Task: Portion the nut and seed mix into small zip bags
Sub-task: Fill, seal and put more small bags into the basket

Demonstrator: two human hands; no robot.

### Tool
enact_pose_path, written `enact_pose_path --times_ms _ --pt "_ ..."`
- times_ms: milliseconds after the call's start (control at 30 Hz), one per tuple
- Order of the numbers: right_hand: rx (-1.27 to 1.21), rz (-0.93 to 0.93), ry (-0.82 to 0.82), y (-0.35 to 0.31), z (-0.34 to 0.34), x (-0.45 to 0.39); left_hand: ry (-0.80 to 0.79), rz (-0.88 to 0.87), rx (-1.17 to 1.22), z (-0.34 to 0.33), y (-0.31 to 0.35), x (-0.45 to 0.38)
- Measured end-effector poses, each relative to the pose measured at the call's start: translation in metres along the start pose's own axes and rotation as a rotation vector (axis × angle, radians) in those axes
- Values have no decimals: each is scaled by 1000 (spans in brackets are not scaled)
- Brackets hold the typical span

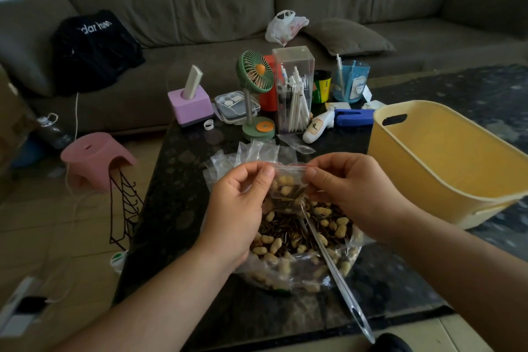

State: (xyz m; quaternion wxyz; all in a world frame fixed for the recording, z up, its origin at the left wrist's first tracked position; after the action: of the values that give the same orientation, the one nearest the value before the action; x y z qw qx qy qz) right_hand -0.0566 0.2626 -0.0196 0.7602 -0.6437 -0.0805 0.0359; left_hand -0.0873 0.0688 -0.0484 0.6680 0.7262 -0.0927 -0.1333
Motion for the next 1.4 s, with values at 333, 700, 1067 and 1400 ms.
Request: enact_pose_path --times_ms 333,700,1067,1400 --pt "74 36 38 -7 3 2 16 19 29 0 1 0" --pt "94 51 -9 -12 -3 2 -31 9 20 -9 1 2" --pt "179 74 -10 -15 -2 3 -105 0 -39 -16 5 6" --pt "145 11 -26 -14 1 5 -55 -1 -43 -9 4 3"
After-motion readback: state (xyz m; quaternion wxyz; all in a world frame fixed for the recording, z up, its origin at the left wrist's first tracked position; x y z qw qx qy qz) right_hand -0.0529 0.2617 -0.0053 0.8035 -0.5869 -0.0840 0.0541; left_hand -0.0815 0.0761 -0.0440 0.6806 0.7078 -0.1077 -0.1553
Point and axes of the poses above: each hand's wrist, its own x-axis away from the middle knuckle, its own z-axis out of the back of the hand, y = z × x, the point moved 9 cm from there along -x, towards the middle knuckle, and after that the axes turned 14 degrees about -y, right-handed, at the moved point
